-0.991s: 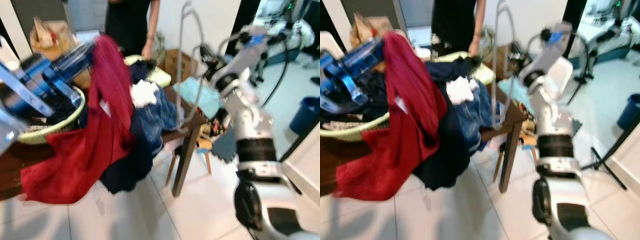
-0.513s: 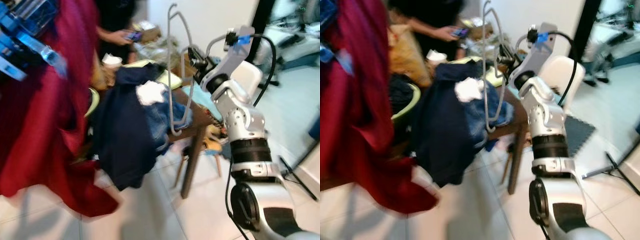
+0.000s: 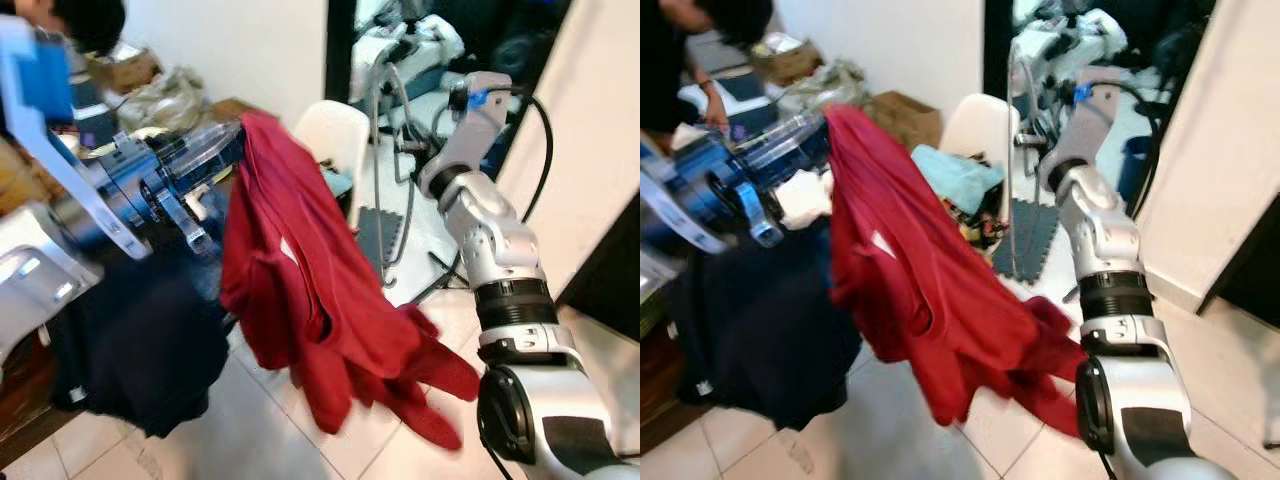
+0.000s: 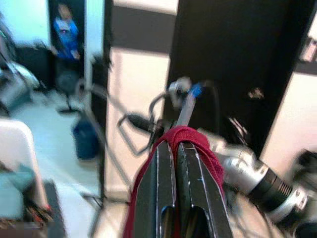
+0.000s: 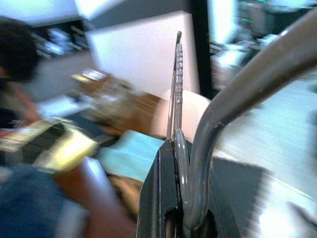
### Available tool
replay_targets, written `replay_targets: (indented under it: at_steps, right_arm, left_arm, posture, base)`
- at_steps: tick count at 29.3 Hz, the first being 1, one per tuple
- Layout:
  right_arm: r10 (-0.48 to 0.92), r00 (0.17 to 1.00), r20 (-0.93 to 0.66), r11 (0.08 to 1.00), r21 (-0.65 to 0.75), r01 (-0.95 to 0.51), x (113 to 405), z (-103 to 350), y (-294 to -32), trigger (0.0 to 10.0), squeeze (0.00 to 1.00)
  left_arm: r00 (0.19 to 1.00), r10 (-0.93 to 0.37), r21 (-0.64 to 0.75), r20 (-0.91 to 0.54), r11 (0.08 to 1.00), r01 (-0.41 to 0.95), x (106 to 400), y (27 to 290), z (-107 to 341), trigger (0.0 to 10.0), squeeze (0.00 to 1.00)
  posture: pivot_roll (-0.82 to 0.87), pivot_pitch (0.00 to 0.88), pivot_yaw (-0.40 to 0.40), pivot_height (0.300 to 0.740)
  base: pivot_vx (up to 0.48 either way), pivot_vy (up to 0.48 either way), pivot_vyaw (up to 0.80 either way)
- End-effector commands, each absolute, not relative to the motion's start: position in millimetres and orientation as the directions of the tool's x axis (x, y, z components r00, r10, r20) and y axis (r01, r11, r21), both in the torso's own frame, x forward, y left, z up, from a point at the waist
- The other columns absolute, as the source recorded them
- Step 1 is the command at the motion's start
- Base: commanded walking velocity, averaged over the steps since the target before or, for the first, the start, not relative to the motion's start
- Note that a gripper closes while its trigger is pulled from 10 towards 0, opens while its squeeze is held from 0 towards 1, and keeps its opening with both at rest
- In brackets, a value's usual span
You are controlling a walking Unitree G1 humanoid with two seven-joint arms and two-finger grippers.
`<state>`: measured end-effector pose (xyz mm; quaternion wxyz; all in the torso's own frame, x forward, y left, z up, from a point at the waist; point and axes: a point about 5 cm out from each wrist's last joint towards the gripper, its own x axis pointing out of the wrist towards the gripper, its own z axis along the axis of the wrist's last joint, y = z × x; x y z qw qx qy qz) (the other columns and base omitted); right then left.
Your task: Hang hanger
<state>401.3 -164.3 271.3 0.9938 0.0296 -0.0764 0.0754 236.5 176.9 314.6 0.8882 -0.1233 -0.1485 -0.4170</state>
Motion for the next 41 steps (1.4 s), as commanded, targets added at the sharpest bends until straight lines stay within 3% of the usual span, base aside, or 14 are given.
replay_targets:
  at_steps: [1, 4, 5, 7, 10, 15, 20, 27, 31, 41]
  right_arm:
    - [0.098, 0.992, 0.076, 0.995, -0.018, -0.097, 401.9, 245.9, -174.5, 10.0, 0.0]
    - [0.058, 0.996, -0.064, 0.994, -0.093, -0.064, 396.7, 199.5, -185.0, 10.0, 0.0]
    - [0.058, 0.996, -0.064, 0.994, -0.093, -0.064, 396.7, 199.5, -185.0, 10.0, 0.0]
    - [0.018, 0.982, -0.188, 0.991, -0.129, -0.043, 383.6, 153.9, -195.5, 10.0, 0.0]
    - [0.003, 0.975, -0.221, 0.99, -0.136, -0.034, 378.6, 141.1, -199.0, 10.0, 0.0]
    - [-0.043, 0.929, -0.368, 0.992, -0.126, -0.004, 351.3, 83.7, -214.4, 10.0, 0.0]
    - [-0.038, 0.912, -0.409, 0.995, -0.1, -0.003, 340.7, 65.4, -214.4, 10.0, 0.0]
    - [-0.002, 0.9, -0.436, 0.999, -0.047, -0.021, 323.2, 41.2, -210.4, 10.0, 0.0]
    - [0.03, 0.897, -0.442, 0.999, 0.033, -0.018, 314.0, 30.1, -206.6, 10.0, 0.0]
    - [0.074, 0.9, -0.43, 0.992, 0.122, -0.023, 311.8, 26.1, -209.6, 10.0, 0.0]
  left_arm:
    - [0.668, -0.685, -0.183, 0.291, 0.646, 0.741, 246.7, 183.7, 281.7, 10.0, 0.0]
    - [0.755, -0.642, -0.252, 0.136, 0.714, 0.653, 253.4, 196.8, 227.2, 10.0, 0.0]
    - [0.755, -0.642, -0.252, 0.136, 0.714, 0.653, 253.4, 196.8, 227.2, 10.0, 0.0]
    - [0.798, -0.602, -0.254, -0.025, 0.776, 0.577, 251.4, 204.4, 175.1, 10.0, 0.0]
    - [0.802, -0.594, -0.249, -0.065, 0.788, 0.564, 248.9, 205.6, 160.4, 10.0, 0.0]
    - [0.856, -0.478, -0.291, -0.196, 0.862, 0.414, 245.0, 212.3, 98.8, 10.0, 0.0]
    - [0.858, -0.466, -0.298, -0.216, 0.868, 0.397, 242.6, 208.9, 81.5, 10.0, 0.0]
    - [0.912, -0.325, -0.35, -0.252, 0.909, 0.227, 247.9, 205.3, 45.7, 10.0, 0.0]
    - [0.875, -0.313, -0.305, -0.37, 0.93, 0.204, 238.0, 198.0, 22.9, 10.0, 0.0]
    - [0.904, -0.226, -0.248, -0.362, 0.958, 0.14, 242.5, 209.0, 16.2, 10.0, 0.0]
  posture:
    - [0.02, 0.0, -0.001, 0.736]
    - [0.02, 0.0, -0.007, 0.736]
    - [0.02, 0.0, -0.007, 0.736]
    - [0.01, 0.0, -0.012, 0.736]
    - [0.01, 0.0, -0.012, 0.736]
    - [-0.01, 0.0, -0.018, 0.736]
    - [-0.01, 0.0, -0.019, 0.736]
    - [-0.03, 0.0, -0.012, 0.736]
    - [-0.03, 0.0, -0.01, 0.736]
    - [-0.06, 0.0, 0.008, 0.736]
  base:
    - [0.0, 0.0, -0.79]
    - [0.0, 0.0, -0.79]
    - [0.0, 0.0, -0.79]
    - [0.0, 0.0, -0.79]
    - [0.0, 0.0, -0.79]
    - [0.0, 0.0, -0.79]
    - [0.0, 0.0, -0.79]
    - [0.0, 0.0, -0.79]
    - [0.0, 0.0, -0.79]
    - [0.0, -0.133, -0.79]
